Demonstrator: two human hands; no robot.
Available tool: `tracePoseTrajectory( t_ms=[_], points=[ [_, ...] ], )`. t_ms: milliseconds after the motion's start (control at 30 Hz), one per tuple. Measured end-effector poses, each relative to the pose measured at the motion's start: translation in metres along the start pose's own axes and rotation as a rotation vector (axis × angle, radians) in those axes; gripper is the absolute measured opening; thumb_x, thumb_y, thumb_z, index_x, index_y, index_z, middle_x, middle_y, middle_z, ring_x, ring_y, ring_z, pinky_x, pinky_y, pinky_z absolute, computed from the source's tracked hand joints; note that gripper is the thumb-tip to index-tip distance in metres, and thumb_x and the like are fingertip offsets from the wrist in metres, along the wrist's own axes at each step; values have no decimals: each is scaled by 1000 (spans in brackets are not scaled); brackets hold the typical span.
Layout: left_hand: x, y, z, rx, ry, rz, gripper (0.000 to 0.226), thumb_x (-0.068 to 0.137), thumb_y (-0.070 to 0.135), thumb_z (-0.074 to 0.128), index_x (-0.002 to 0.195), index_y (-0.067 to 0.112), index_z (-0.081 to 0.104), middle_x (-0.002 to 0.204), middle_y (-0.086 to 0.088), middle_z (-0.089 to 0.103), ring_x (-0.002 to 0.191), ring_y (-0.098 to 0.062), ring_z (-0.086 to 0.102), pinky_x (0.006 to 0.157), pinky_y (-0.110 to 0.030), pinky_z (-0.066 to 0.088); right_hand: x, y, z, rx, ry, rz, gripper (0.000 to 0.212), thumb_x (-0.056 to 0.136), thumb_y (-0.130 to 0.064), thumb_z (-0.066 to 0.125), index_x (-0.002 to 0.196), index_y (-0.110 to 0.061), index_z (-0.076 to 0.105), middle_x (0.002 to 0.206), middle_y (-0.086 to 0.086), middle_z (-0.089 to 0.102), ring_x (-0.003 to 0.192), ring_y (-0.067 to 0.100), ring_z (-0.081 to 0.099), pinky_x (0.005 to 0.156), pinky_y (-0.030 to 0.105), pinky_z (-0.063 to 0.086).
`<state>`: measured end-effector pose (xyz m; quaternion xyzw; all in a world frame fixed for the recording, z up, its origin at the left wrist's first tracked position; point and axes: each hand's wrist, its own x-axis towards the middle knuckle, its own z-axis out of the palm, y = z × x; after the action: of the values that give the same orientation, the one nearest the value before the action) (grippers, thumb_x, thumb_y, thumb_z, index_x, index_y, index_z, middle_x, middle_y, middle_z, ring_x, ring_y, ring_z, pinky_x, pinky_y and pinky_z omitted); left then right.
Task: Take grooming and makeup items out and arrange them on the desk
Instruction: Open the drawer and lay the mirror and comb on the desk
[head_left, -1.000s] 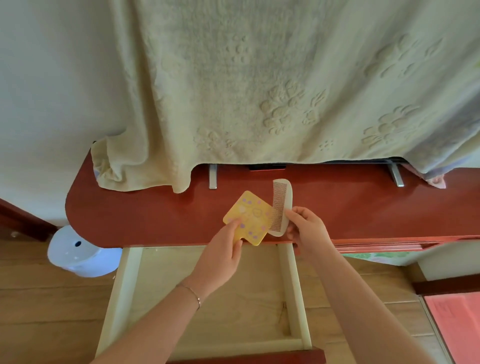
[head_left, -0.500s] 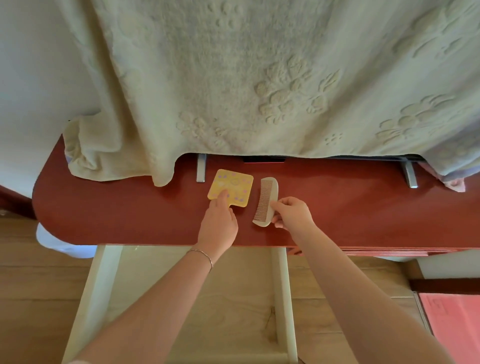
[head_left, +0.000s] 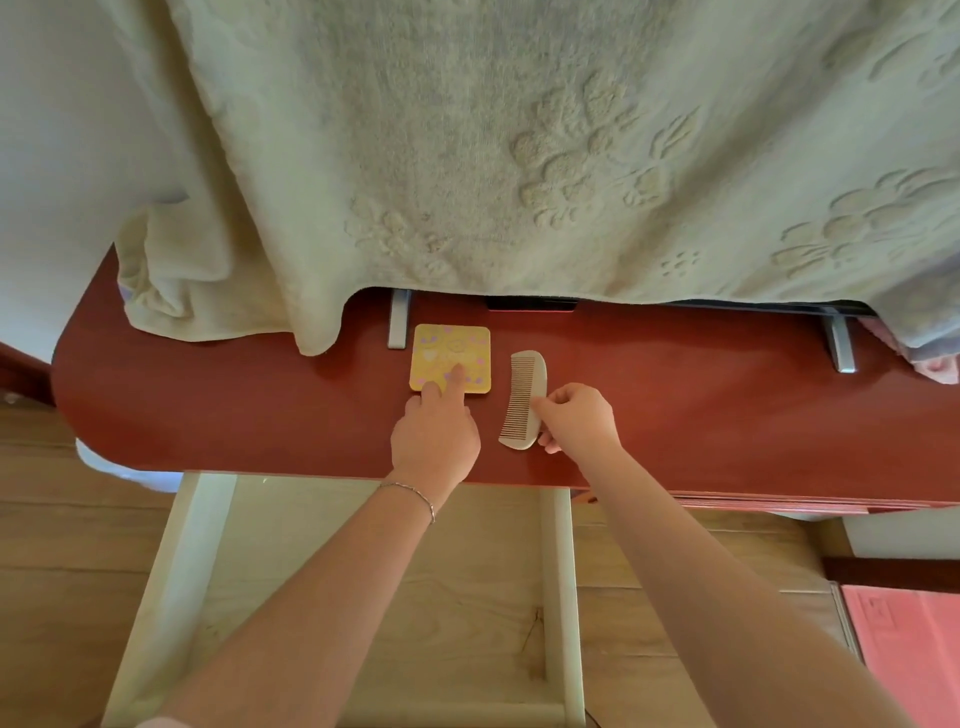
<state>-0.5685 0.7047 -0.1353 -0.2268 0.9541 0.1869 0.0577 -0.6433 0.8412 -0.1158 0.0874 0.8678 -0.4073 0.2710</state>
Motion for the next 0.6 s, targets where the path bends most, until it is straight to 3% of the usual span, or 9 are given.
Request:
tracePoseTrajectory(
  t_ms=[67, 200, 400, 500, 600],
  points=[
    [3, 0, -3, 63, -14, 23, 51, 96, 24, 36, 144, 25, 18, 119, -10, 50, 106, -28, 49, 72, -37, 45, 0, -3, 1, -59, 0, -14, 11, 87, -23, 54, 88, -12, 55, 64, 4, 66, 43, 12, 57, 46, 23, 48],
    [4, 1, -7, 158, -38, 51, 53, 95, 22, 36, 144, 23, 17, 122, -9, 50, 105, -28, 50, 72, -37, 45, 2, -7, 2, -167, -18, -26, 7, 87, -22, 52, 87, -14, 53, 68, 4, 65, 45, 14, 58, 44, 22, 46],
    [6, 7, -7, 256, -124, 65, 65, 91, 9, 39, 147, 17, 6, 130, -10, 42, 89, -24, 59, 56, -33, 39, 6, -15, 2, -303, -43, -13, 19, 87, -20, 48, 98, -9, 58, 74, 7, 66, 45, 13, 58, 40, 19, 42],
    [5, 6, -8, 263, -123, 71, 62, 94, 15, 39, 147, 17, 6, 130, -10, 42, 86, -24, 61, 52, -31, 35, 5, -13, 3, -335, -13, -18, 20, 88, -22, 49, 102, -9, 57, 81, 8, 66, 51, 15, 61, 45, 23, 47],
    [-2, -2, -10, 253, -36, 112, 56, 96, 25, 37, 145, 15, 12, 123, -8, 49, 89, -24, 60, 51, -30, 35, -1, -11, 6, -335, 52, -47, 21, 89, -25, 50, 103, -10, 54, 90, 8, 66, 72, 24, 66, 59, 33, 55]
  ],
)
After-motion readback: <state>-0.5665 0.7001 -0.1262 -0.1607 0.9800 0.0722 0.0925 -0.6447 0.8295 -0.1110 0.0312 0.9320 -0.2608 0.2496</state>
